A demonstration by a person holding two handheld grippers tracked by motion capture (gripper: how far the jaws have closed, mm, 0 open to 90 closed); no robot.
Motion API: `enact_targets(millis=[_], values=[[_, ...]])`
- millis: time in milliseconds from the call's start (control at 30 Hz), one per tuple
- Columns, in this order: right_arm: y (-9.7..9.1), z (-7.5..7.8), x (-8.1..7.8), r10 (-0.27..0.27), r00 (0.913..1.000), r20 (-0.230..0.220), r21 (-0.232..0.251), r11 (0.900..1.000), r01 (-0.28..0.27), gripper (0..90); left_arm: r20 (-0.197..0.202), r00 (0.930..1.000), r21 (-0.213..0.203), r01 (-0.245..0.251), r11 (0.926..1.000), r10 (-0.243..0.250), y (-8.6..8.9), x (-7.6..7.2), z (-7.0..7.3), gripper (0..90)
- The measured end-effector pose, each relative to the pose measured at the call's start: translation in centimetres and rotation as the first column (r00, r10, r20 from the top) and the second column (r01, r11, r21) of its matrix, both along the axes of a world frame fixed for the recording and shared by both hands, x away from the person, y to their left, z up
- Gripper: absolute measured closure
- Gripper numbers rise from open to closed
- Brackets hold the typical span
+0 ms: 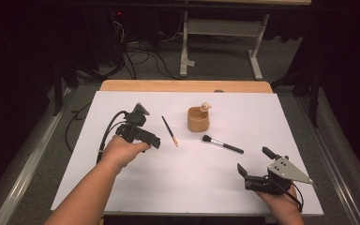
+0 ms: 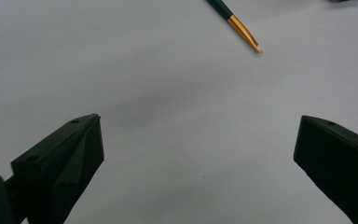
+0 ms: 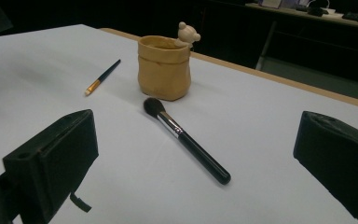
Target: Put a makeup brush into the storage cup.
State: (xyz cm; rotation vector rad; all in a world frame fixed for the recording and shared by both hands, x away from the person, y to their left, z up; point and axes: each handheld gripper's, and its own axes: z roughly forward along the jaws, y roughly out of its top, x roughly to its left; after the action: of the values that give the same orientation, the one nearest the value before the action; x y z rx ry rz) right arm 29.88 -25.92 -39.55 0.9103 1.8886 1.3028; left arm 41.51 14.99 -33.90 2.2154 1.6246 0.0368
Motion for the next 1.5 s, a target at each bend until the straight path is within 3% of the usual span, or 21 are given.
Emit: enact_targets(millis=[133,400,633,767,1033,1500], values=[[0.3,0.0,0.0,0.008,1.0000,0.001,-0.003,1.0000,-0.008,1.1,-0.009,1.0000,0.016,0.001,0.9999,-0.001,-0.8,0.7,0.1,2.3],[0.2,0.0,0.2,0.008,1.0000,-0.003,0.002,1.0000,-0.008,1.1,-0.014,0.9999,-0.003,0.005,1.0000,-0.005,-2.3,2.2,0.0,8.3],[-0.1,0.1,0.1,0.013,0.9999,0.003,0.012,0.9999,-0.013,1.4,0.001,0.9994,-0.014,-0.033,0.9994,0.033,-3.1,3.8,-0.4,20.1],[0.0,0.1,0.1,0.013,0.9999,0.005,0.011,0.9998,-0.013,1.4,-0.016,0.9986,-0.029,-0.050,0.9983,0.050,-3.5,4.5,-0.7,21.6],[-0.1,0.1,0.1,0.012,0.9999,0.006,0.015,0.9998,-0.012,1.4,-0.032,0.9985,0.030,-0.042,0.9986,0.043,-5.4,6.0,-1.2,24.6],[0.0,0.3,-0.1,0.007,0.9999,0.008,0.022,0.9997,-0.007,1.4,-0.063,0.9967,0.071,-0.047,0.9964,0.051,-7.6,7.3,-2.2,34.5]])
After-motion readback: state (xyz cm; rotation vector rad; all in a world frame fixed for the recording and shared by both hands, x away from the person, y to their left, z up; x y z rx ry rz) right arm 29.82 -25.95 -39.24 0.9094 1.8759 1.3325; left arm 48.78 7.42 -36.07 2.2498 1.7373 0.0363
